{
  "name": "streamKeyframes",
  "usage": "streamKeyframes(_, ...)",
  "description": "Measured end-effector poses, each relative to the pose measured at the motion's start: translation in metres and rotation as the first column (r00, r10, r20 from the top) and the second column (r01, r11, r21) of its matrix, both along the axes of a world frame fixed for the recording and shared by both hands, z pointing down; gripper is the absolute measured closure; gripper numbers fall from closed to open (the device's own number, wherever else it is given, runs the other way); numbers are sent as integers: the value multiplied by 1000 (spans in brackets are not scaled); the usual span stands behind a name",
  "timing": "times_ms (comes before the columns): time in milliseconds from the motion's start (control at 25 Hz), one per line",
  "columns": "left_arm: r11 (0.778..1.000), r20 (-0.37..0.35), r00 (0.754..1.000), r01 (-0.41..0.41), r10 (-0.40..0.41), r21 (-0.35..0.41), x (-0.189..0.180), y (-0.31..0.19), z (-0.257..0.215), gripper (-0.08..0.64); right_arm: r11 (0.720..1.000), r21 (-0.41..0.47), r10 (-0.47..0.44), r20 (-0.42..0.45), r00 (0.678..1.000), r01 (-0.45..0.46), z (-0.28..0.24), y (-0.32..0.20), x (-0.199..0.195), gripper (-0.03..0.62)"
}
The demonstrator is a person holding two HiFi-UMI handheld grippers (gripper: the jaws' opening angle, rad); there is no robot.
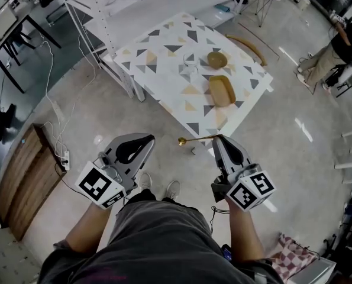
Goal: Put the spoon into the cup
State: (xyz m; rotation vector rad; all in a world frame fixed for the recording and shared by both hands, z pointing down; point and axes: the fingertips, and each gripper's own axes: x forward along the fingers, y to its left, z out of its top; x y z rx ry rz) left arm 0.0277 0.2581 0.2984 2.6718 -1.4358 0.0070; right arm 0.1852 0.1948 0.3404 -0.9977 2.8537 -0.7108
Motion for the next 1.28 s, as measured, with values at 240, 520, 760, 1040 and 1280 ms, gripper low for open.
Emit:
streamKeyframes(240, 1000, 5, 1000, 22, -22, 4, 14, 8, 1, 546, 1000, 9, -19, 6, 1000, 19, 0, 3, 13, 569)
streamKeyframes(520, 999, 16, 999, 33, -33, 5, 27, 13, 0, 546, 1000, 12, -26, 11, 1000, 26, 0, 5, 26, 569)
streamKeyframes(760, 999, 22, 999, 36, -37, 13, 32, 6, -4, 546, 1000, 10, -20, 14, 1000, 19, 1, -4, 34, 569)
streamKeyframes(1040, 999, 20, 999, 41, -42, 18, 29, -10, -3, 546, 1000, 14, -15, 9, 1000, 15, 3, -21, 35, 569)
streamKeyframes(1280, 999, 12, 999, 35, -35, 19, 22, -35, 1, 546, 1000, 16, -11, -2, 1000, 11, 5, -44, 29, 568)
